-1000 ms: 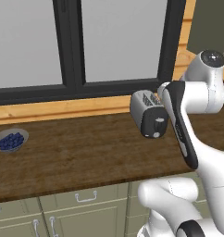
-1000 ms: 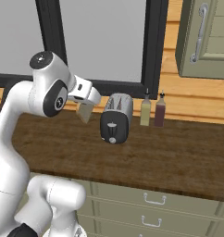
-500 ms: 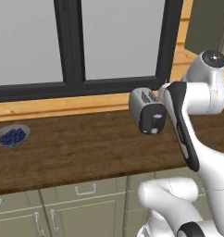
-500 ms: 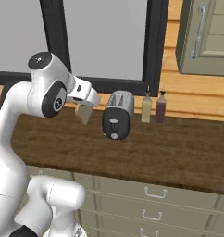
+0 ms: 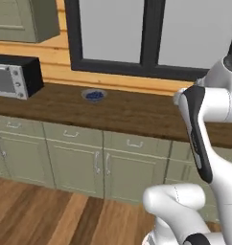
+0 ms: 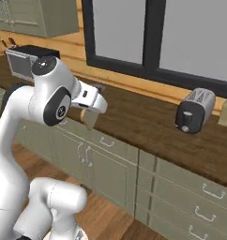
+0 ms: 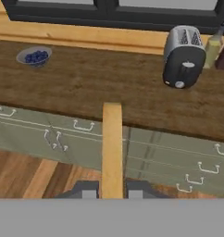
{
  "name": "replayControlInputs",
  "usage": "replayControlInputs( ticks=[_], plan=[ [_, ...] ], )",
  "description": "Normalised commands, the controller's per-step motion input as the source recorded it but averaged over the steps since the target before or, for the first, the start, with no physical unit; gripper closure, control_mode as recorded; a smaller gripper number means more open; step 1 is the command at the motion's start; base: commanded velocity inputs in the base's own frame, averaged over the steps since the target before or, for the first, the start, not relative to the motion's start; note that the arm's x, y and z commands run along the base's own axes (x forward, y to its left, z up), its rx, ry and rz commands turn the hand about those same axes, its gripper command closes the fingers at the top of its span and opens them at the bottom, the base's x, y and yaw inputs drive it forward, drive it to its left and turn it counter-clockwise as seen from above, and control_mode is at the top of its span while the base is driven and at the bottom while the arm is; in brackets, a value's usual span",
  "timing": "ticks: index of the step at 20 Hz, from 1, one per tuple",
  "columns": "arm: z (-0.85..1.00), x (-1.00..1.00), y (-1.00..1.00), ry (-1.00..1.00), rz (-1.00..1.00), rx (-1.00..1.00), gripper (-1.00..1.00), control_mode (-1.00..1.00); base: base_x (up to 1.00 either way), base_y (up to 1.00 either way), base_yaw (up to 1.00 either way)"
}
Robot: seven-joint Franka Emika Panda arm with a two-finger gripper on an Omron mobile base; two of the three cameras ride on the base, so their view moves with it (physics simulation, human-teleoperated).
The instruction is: Start the toaster. Once the lever pops up, take the bread to the plate on the dining counter.
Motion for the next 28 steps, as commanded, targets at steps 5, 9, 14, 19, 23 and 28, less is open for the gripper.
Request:
replayControlInputs(
  ticks=[5,9,14,19,23,28],
  plan=[
    [0.0,0.0,0.0,0.0,0.0,0.0,1.0,1.0,-0.38,0.02,0.99],
    [0.0,0.0,0.0,0.0,0.0,0.0,1.0,1.0,-0.11,0.0,1.0],
    [0.0,0.0,0.0,0.0,0.0,0.0,1.0,1.0,-0.1,0.0,1.0],
    [0.0,0.0,0.0,0.0,0.0,0.0,1.0,1.0,-0.08,0.0,1.0],
    [0.0,0.0,0.0,0.0,0.0,0.0,1.0,1.0,-0.07,0.0,1.0],
    [0.0,0.0,0.0,0.0,0.0,0.0,1.0,1.0,-0.05,0.0,1.0]
  ],
)
